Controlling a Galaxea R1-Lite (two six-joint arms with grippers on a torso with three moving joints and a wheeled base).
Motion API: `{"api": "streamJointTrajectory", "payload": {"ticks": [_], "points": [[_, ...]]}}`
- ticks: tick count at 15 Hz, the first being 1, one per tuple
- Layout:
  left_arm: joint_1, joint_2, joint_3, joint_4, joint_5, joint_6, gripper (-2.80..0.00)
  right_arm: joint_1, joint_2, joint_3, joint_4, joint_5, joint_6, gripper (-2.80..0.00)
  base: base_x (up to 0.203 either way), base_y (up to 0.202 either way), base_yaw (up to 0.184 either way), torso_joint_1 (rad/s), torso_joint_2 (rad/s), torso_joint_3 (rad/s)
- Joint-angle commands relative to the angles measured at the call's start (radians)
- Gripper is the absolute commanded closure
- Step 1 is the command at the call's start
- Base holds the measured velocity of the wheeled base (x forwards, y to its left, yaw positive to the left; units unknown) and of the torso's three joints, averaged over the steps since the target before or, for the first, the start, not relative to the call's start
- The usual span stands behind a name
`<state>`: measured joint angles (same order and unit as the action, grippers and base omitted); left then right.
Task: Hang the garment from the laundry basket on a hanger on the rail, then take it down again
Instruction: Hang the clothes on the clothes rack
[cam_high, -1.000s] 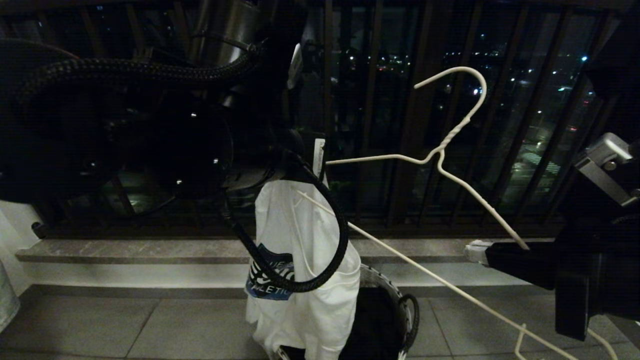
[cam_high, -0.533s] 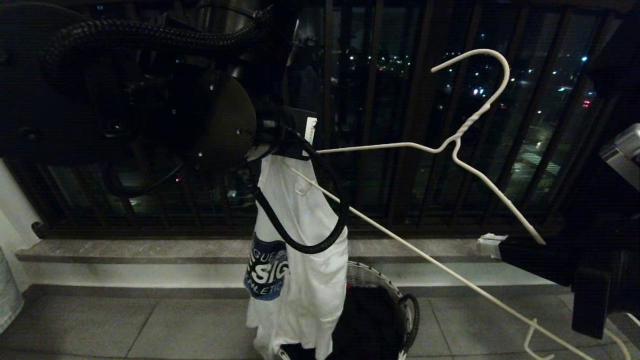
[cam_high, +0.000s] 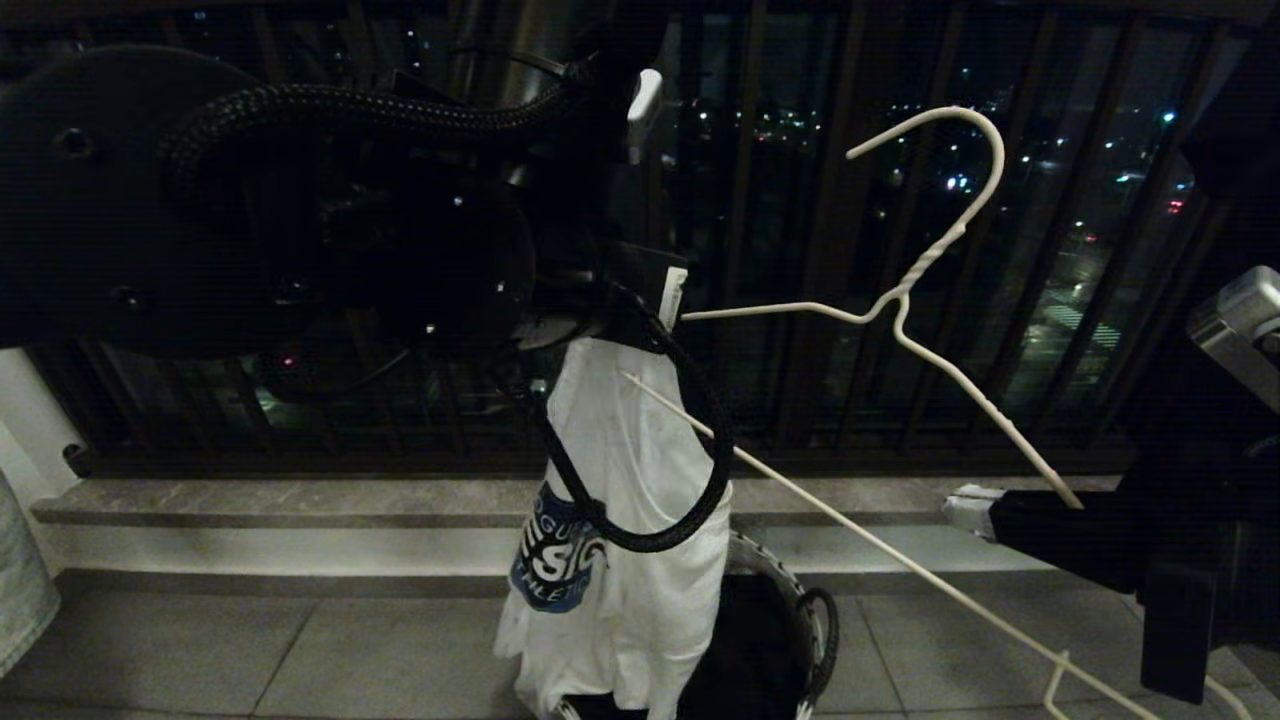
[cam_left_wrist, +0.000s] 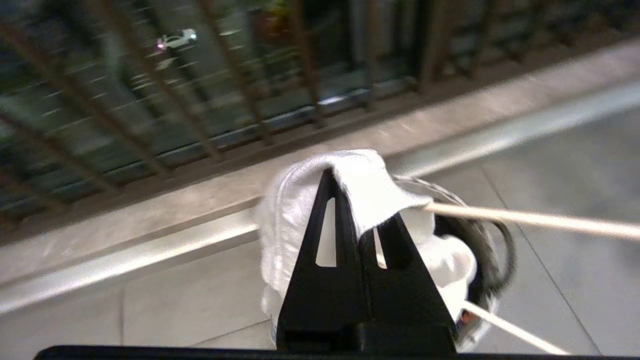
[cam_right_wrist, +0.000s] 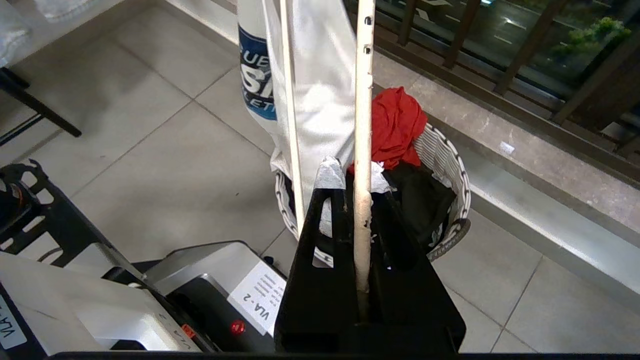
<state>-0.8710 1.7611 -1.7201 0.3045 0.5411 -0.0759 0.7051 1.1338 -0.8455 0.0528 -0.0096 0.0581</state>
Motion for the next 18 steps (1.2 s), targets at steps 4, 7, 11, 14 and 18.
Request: {"api": "streamJointTrajectory", "payload": {"ticks": [4,7,11,14,18], "points": [[-0.004,-0.011,0.004,0.000,-0.107,0.021,0.00,0.001,0.011,0.002,-0.022,0.002,0.004,0.00,0.000,0.000,0.000,0.000,0.00,0.000],[-0.020,-0.015,-0.002,-0.005,-0.115,0.022,0.00,0.001,0.011,0.023,-0.051,0.021,0.000,0.00,0.000,0.000,0.000,0.000,0.00,0.000],[-0.102,-0.025,-0.033,-0.002,-0.164,0.033,0.00,0.001,0.016,0.027,-0.062,0.075,0.011,0.00,0.000,0.000,0.000,0.000,0.00,0.000],[-0.099,-0.036,-0.026,0.002,-0.164,0.108,0.00,-0.003,0.007,0.039,-0.082,0.109,0.008,0.00,0.000,0.000,0.000,0.000,0.00,0.000],[0.029,-0.065,-0.031,0.041,-0.158,0.225,0.00,-0.003,0.001,0.040,-0.077,0.125,0.006,0.00,0.000,0.000,0.000,0.000,0.00,0.000]]}}
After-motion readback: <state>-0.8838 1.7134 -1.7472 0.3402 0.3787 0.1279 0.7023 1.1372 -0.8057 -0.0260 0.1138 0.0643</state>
